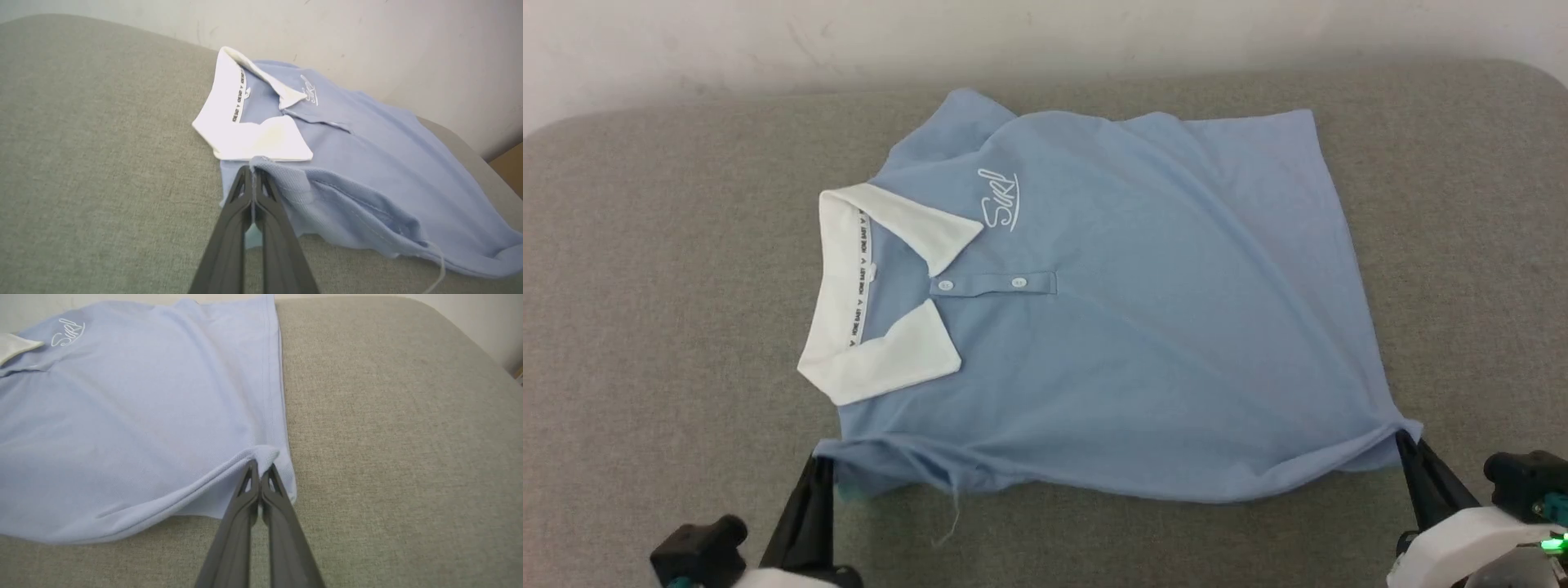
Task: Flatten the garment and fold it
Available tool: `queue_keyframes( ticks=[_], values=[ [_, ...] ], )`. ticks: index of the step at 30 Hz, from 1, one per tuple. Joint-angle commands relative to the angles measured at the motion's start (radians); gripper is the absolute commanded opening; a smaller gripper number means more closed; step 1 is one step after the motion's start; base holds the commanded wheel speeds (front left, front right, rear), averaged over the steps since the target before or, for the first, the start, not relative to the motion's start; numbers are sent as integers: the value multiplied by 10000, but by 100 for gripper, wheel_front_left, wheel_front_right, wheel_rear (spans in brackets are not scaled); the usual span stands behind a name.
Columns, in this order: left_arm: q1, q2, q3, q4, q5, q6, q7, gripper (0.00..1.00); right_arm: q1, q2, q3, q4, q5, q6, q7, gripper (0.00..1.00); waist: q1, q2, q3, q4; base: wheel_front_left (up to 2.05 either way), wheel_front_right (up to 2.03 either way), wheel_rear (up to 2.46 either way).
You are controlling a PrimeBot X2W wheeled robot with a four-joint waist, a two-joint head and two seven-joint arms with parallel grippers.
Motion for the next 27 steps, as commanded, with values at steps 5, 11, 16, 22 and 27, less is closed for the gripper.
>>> queue_keyframes(
  ticks=[5, 11, 16, 22, 27],
  values=[
    [-1263, -201, -319, 457, 1241, 65, -1038, 0, -527, -120, 235, 222, -299, -21, -1243, 0, -1, 0, -160, 13, 0, 0, 0],
    [-2828, -36, -498, 867, 1929, -128, -1160, 0, -1498, -434, 499, 455, -537, -21, -1022, 0, -1, 0, -90, -72, 0, 0, 0],
    [-4267, 209, -548, 1447, 2103, -385, -894, 0, -2538, -555, 732, 821, -611, -21, -578, 0, -1, 0, 223, -203, 0, 0, 0],
    [-5663, 508, -619, 2474, 2187, -603, -175, 0, -3867, -697, 967, 1569, -462, -21, 135, 0, -1, 0, 804, -398, 0, 0, 0],
    [-6405, 662, -555, 3247, 2159, -535, 408, 0, -4940, -854, 1008, 2374, -355, -21, 916, 0, -1, 0, 1343, -492, 0, 0, 0]
  ],
)
